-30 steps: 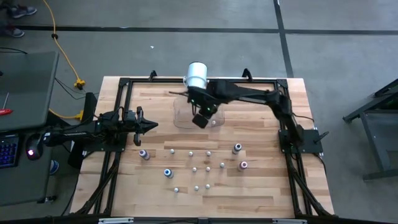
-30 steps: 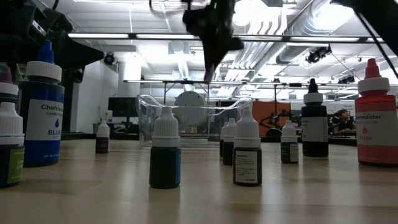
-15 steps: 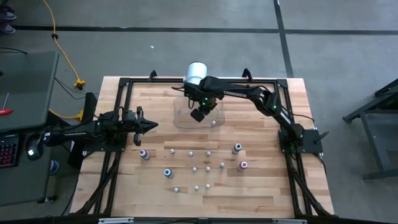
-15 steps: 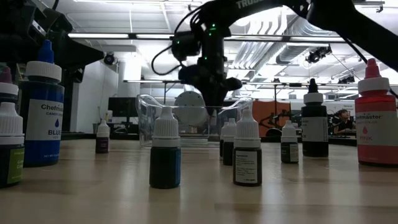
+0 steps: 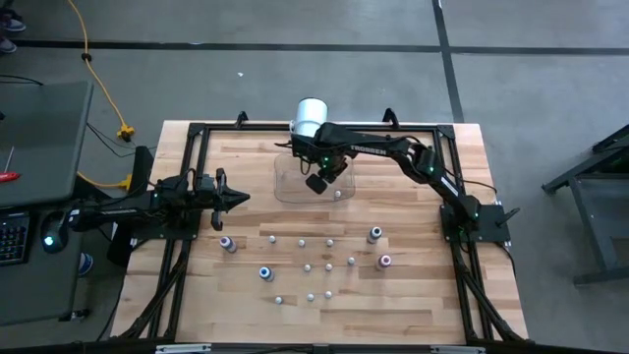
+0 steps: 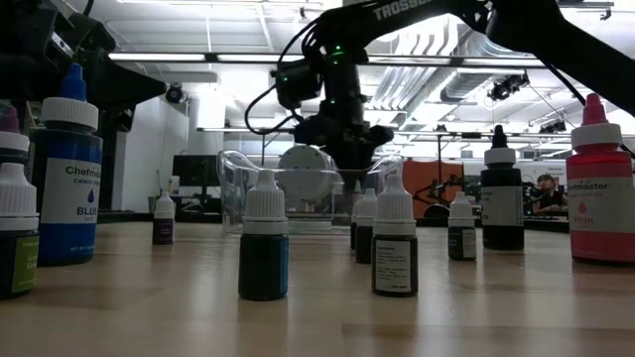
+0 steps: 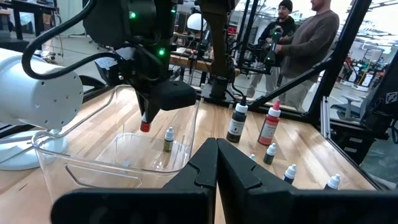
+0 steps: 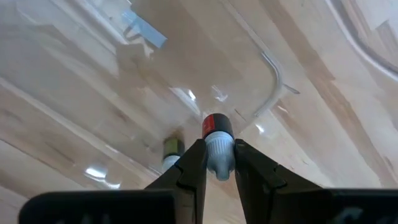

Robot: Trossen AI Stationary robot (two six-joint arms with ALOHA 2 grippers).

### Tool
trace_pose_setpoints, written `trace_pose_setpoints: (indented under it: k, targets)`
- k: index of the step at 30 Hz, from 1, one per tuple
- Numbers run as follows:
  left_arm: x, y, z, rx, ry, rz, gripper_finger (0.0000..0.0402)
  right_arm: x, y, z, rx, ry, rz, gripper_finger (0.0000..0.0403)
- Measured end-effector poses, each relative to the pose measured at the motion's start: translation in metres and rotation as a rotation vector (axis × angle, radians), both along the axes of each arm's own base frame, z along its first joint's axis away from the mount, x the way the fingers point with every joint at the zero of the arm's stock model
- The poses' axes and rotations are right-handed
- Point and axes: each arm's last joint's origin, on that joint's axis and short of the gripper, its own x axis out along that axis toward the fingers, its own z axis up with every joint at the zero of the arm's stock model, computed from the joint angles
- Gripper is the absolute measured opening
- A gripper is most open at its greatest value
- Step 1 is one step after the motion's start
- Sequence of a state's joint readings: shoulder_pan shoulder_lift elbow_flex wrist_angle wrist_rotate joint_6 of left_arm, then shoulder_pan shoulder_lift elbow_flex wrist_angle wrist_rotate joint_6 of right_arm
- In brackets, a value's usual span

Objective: Pick & Place food coloring
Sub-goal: Put the bottom small red food coloring bottle into the transparent bin

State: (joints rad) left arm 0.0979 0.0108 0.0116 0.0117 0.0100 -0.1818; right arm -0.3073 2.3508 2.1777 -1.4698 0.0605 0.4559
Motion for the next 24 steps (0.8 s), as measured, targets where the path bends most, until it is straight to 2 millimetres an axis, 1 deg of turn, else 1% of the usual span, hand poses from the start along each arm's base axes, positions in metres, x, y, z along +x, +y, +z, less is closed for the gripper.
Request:
trace_pose_setpoints:
  k: [6, 11, 18, 24]
  targets:
    - [0.000, 0.000, 0.000, 0.000, 0.000, 0.000, 0.0001, 0.000, 0.004, 0.000, -0.007, 0.011, 0.006, 0.0060]
    - [0.000, 0.000, 0.000, 0.000, 0.000, 0.000, 0.0001, 0.002, 0.011, 0.000, -0.046, 0.024, 0.017, 0.0065]
    - [0.000, 0.000, 0.000, 0.000, 0.000, 0.000, 0.0001, 0.004, 0.014, 0.000, -0.054, 0.016, 0.007, 0.0060]
    - [0.000, 0.000, 0.000, 0.000, -0.001, 0.001, 0.0001, 0.001, 0.017, 0.013, -0.069, -0.012, 0.000, 0.0066]
